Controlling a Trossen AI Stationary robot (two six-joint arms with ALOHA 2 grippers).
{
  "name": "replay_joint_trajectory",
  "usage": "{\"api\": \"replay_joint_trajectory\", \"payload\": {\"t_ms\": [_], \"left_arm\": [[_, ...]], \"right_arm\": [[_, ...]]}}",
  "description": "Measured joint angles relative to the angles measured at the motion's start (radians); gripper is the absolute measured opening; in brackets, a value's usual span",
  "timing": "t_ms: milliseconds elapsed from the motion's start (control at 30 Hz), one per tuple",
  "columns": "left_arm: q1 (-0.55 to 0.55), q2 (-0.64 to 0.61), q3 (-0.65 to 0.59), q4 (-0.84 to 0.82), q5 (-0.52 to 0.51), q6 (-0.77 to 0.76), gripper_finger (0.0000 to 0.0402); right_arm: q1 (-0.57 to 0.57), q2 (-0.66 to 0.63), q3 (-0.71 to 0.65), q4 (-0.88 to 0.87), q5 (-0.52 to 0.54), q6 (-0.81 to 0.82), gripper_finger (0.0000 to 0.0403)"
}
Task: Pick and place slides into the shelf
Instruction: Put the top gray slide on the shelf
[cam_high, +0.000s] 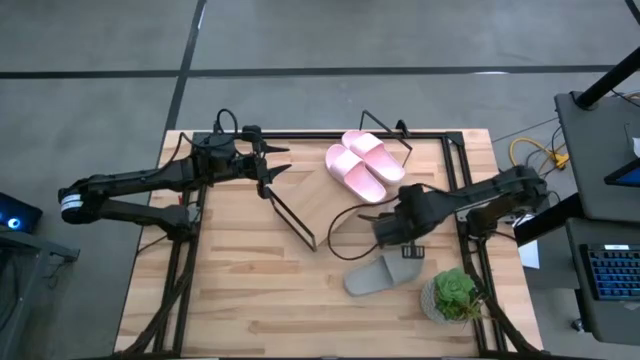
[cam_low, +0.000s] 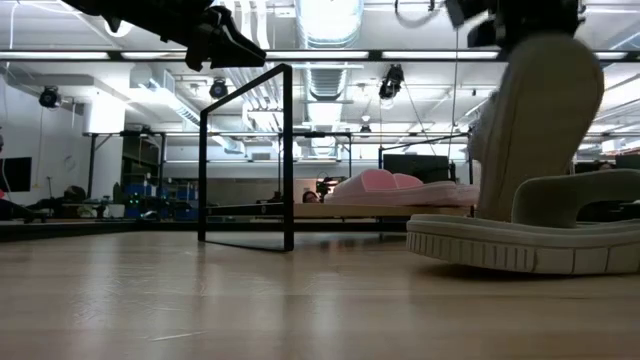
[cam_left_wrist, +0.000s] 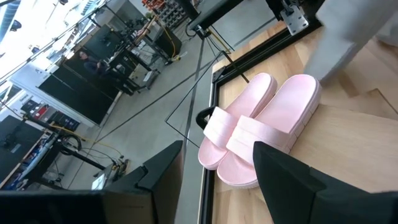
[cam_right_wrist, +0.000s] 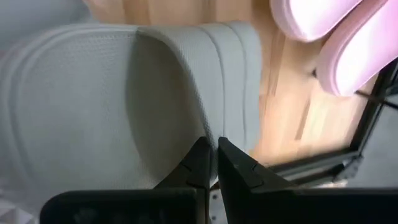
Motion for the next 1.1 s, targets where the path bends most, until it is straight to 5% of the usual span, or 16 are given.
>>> {"api": "replay_joint_trajectory", "payload": {"t_ms": [667,933,1100], "left_arm": [[0.0,0.0,0.0,-0.002,0.0,-0.025,0.0179],[0.0,0.0,0.0,-0.002,0.001,-0.028,0.0179],[0.0,0.0,0.0,-0.003,0.001,-0.05,0.0179]], "right_arm": [[0.116,-0.266,0.062,0.023,0.119,0.032,0.0012],[0.154,-0.303,0.061,0.187,0.128,-0.094,0.0012],[0.161,-0.288,0.056,0.304,0.323,-0.273,0.0012]]}}
